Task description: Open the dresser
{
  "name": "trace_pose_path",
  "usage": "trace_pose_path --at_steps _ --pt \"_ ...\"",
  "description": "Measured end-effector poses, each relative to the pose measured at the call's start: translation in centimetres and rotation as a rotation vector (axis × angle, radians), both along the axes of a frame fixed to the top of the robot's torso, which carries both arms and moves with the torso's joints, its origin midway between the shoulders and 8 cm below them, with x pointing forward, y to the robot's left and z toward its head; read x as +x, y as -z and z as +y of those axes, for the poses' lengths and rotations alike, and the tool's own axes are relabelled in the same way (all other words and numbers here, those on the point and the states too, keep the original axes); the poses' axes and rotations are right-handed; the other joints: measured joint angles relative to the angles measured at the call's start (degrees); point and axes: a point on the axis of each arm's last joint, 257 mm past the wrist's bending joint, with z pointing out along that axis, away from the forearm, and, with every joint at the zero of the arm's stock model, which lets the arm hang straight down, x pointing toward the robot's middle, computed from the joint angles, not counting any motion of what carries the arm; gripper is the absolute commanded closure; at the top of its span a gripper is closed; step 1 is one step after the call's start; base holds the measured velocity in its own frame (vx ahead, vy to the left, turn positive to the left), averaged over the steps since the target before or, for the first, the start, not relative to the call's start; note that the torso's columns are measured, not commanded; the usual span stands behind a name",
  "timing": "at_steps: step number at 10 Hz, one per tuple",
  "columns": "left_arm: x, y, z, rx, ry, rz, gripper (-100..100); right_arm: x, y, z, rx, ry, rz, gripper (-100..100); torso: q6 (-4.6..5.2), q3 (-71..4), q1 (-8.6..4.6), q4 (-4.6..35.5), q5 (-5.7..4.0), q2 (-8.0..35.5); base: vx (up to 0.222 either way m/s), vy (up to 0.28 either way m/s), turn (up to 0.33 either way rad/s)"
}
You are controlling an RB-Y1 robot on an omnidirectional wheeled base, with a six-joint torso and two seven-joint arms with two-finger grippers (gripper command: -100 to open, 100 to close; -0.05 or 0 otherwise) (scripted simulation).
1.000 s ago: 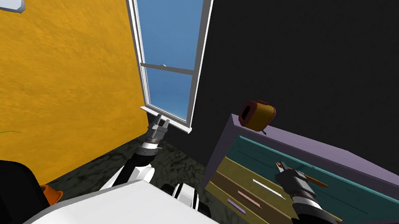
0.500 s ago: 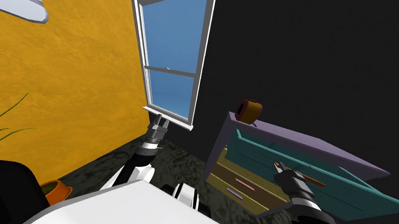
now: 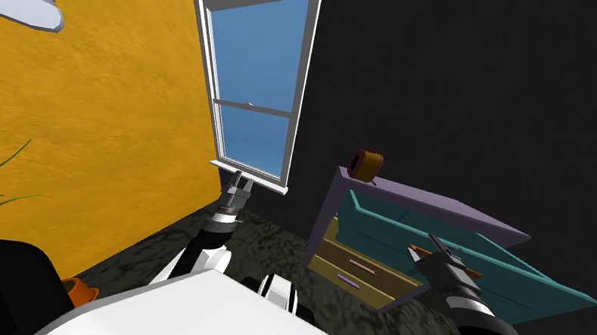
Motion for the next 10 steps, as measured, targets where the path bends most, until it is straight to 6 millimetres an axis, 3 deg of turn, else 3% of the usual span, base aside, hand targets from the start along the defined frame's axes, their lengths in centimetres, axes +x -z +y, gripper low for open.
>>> trace_pose_path --at_steps 4,5,10 --pt "0.0 0.0 0.0 0.000 0.000 0.000 0 -0.3 -2.9 -0.6 0.000 -0.048 0.010 -100 0.13 0.54 0.22 0.43 0.24 0.91 0.053 0.061 -0.083" --pt "0.0 0.0 0.0 0.000 0.000 0.000 0 -0.3 -2.9 -0.7 0.003 -0.048 0.012 0 0.02 0.60 0.21 0.42 0.21 0.96 0.008 0.002 0.001" --pt "0.0 0.0 0.0 0.000 0.000 0.000 0 -0.4 -2.4 -0.8 0.007 -0.046 0.023 0 0.05 0.39 0.16 0.26 0.13 0.63 0.000 0.000 0.000"
